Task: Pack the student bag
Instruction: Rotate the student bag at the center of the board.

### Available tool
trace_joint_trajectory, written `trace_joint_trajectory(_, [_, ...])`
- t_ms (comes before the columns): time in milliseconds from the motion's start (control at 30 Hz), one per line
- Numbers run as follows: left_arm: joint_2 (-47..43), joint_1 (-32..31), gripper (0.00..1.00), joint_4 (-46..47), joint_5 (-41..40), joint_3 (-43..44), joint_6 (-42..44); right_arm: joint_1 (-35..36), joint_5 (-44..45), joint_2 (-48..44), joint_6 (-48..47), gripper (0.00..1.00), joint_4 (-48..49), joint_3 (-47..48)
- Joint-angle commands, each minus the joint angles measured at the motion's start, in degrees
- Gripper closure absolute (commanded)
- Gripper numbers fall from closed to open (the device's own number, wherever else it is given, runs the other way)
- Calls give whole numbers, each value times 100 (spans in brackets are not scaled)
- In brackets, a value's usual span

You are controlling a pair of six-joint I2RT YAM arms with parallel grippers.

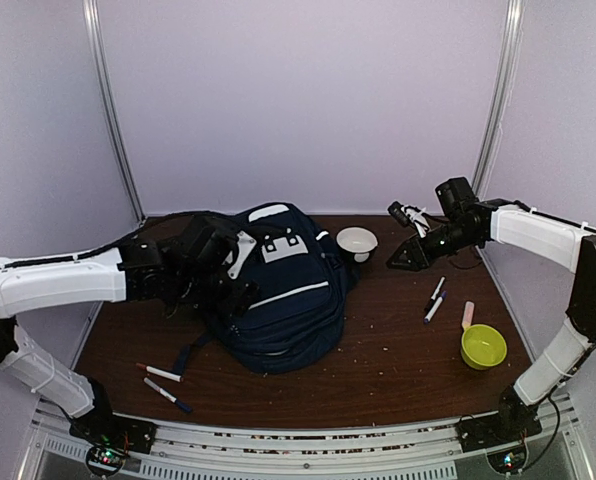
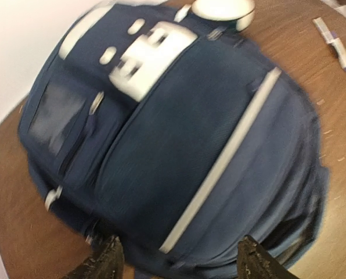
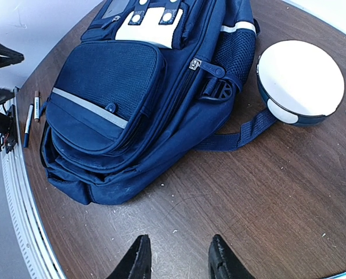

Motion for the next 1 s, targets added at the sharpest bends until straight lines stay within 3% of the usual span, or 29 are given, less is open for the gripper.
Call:
trace_joint_trajectory(0, [-834,429,32,308,-382,-1159,-746,-25,-127,-17,-37,66,-24,80])
trace_joint_trajectory(133, [-1897,915,29,1395,-225,-2477,-1157,-32,-229,-49,-55,66,-89,109])
trace_joint_trajectory(333, [-2384,1766,32,1651,204,-3350,-1158,-41,-433,-57,-109,66,-134,73])
trace_joint_trajectory(500, [-1704,2305,41,1761,726,-3366,-677,-52,-597,-28,-163,67,-185,67])
trace_joint_trajectory(600, [-1302,2526,53,2040,1073,-3222,-579,-77,-665,-25,-144,67,-175,54])
trace_joint_trajectory(967, [322,3007,51,1783,1282,-2330,-294,-152,-868,47,-135,68,-234,64])
